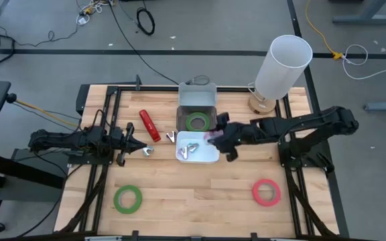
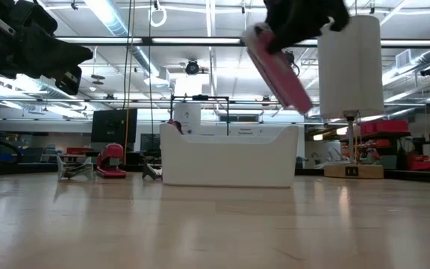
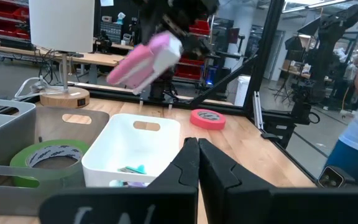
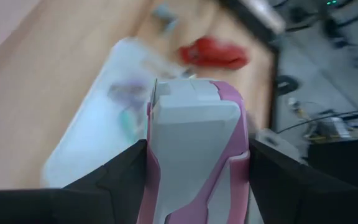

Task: Pick and place Stapler, Stapler remover, tape
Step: Put the pink stapler in the gray bin

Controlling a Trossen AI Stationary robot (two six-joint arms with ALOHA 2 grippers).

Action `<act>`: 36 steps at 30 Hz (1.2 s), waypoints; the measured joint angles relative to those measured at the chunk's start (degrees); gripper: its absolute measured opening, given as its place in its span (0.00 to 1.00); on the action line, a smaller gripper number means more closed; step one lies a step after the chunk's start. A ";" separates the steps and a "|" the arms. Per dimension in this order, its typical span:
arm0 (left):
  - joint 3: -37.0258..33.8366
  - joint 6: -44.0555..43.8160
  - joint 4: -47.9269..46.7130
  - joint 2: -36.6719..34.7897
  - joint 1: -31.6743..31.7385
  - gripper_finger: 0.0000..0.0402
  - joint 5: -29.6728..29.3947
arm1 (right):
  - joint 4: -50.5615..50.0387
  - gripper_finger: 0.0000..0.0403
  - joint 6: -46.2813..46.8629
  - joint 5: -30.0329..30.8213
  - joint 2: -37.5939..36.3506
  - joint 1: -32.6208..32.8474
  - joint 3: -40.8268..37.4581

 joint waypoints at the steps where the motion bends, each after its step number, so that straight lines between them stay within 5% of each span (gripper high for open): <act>1: 0.01 0.00 -0.02 0.00 0.01 0.01 0.00 | 2.32 0.61 0.73 0.06 0.00 -0.70 0.00; 5: -0.01 0.00 -0.02 0.00 0.01 0.01 0.00 | 10.04 0.61 3.84 2.38 0.00 -3.33 0.17; 19: -0.01 0.02 0.00 0.00 0.01 0.01 0.00 | 9.21 0.61 8.59 3.98 2.24 -14.89 14.35; 36: -0.01 0.00 0.00 0.00 -0.01 0.01 0.00 | 12.00 0.61 -2.22 -3.14 14.91 -27.21 17.57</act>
